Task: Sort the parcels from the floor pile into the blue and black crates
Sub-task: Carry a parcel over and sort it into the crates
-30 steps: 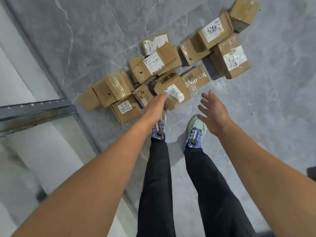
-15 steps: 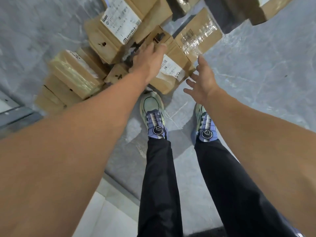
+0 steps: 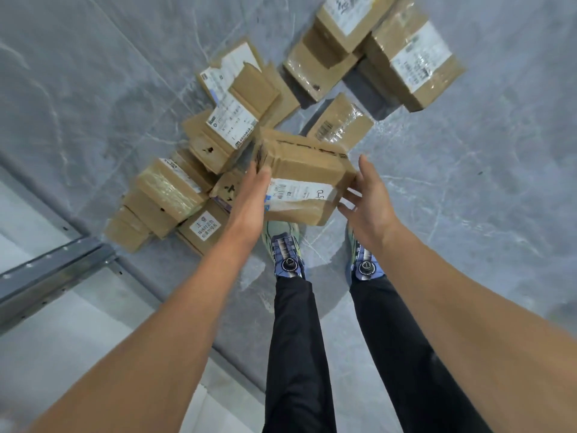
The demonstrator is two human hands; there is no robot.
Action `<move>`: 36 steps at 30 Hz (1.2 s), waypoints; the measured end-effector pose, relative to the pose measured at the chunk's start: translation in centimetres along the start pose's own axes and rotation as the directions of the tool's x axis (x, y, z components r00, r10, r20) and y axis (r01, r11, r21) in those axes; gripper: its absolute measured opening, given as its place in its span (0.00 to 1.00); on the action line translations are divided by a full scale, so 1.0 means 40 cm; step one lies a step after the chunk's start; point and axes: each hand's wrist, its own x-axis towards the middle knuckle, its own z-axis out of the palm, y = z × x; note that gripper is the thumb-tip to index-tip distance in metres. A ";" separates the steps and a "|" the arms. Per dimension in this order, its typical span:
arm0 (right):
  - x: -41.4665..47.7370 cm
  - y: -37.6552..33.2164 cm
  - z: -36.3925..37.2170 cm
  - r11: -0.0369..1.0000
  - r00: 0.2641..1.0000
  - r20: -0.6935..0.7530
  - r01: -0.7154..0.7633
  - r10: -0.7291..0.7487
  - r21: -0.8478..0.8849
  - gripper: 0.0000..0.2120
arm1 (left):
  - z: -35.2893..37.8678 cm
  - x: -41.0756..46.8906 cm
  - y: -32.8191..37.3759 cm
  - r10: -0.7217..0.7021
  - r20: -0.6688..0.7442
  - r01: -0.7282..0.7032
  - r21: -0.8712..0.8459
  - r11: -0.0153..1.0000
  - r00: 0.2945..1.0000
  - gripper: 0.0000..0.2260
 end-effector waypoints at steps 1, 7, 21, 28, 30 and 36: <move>-0.040 -0.019 0.003 0.999 0.999 -0.003 0.036 -0.036 -0.003 0.25 | -0.002 -0.037 0.019 0.012 -0.008 -0.013 -0.035 0.999 1.000 0.38; -0.311 -0.151 0.002 0.977 0.975 0.058 0.215 -0.215 -0.005 0.28 | 0.013 -0.298 0.191 0.095 -0.008 -0.095 -0.088 0.992 0.995 0.42; -0.964 -0.426 -0.087 0.752 0.764 -0.077 0.644 -0.640 0.143 0.29 | -0.003 -0.810 0.628 0.449 0.226 -0.450 -0.051 0.892 0.864 0.25; -1.247 -0.405 -0.134 0.643 0.673 -0.264 0.739 -0.691 0.201 0.30 | -0.001 -1.028 0.748 0.488 0.436 -0.577 0.093 0.812 0.756 0.19; -1.322 -0.389 -0.156 0.612 0.644 -0.323 0.763 -0.694 0.206 0.29 | 0.014 -1.102 0.771 0.476 0.501 -0.606 0.129 0.785 0.723 0.17; -1.518 -0.305 -0.238 0.517 0.540 -0.504 0.832 -0.674 0.199 0.30 | 0.111 -1.276 0.800 0.493 0.618 -0.693 0.118 0.712 0.612 0.20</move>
